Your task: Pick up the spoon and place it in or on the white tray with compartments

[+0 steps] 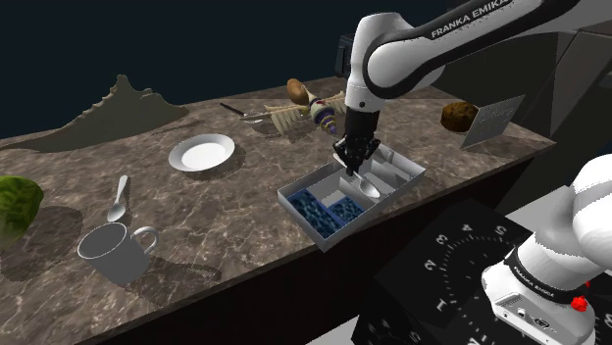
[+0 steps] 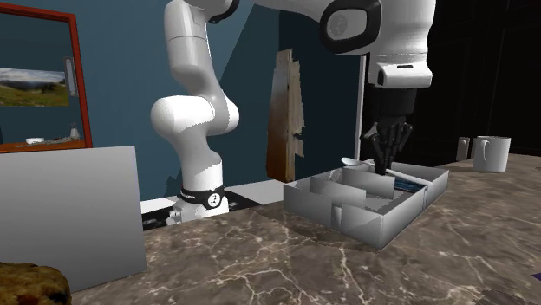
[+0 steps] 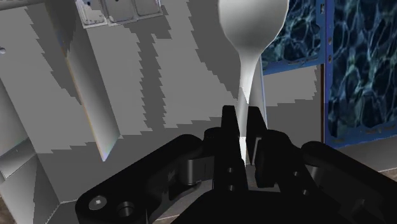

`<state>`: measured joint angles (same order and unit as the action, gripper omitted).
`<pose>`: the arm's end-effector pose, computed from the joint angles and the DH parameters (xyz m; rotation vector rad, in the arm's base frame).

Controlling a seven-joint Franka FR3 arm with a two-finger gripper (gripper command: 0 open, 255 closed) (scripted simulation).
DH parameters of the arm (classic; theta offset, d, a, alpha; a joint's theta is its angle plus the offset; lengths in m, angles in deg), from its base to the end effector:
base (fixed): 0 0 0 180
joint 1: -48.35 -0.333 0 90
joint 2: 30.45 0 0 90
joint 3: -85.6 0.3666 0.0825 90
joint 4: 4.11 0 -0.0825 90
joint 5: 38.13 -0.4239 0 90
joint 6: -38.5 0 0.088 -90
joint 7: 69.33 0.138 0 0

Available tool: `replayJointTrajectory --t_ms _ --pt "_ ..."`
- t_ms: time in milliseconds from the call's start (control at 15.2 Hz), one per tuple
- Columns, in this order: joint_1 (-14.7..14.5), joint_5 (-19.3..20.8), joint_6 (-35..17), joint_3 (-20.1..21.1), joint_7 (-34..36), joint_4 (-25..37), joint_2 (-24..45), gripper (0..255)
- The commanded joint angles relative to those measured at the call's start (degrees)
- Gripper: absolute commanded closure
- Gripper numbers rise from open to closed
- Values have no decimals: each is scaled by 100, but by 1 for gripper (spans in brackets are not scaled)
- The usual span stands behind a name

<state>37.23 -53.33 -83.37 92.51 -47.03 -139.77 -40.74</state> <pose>0.4602 0.1696 0.3882 -2.9508 0.3328 0.1865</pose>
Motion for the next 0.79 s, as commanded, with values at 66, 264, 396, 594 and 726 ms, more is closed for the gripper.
replayJointTrajectory --t_ms 66,264,396,594,726 --pt "1 -11 -107 -1 -31 -60 47 255" --pt "1 -11 -107 -1 -31 -60 47 255" --pt "1 -11 -107 -1 -31 -60 47 255" --pt "1 -12 -106 -2 -33 -70 37 0" --pt "1 -11 -101 -1 -30 -63 39 0"
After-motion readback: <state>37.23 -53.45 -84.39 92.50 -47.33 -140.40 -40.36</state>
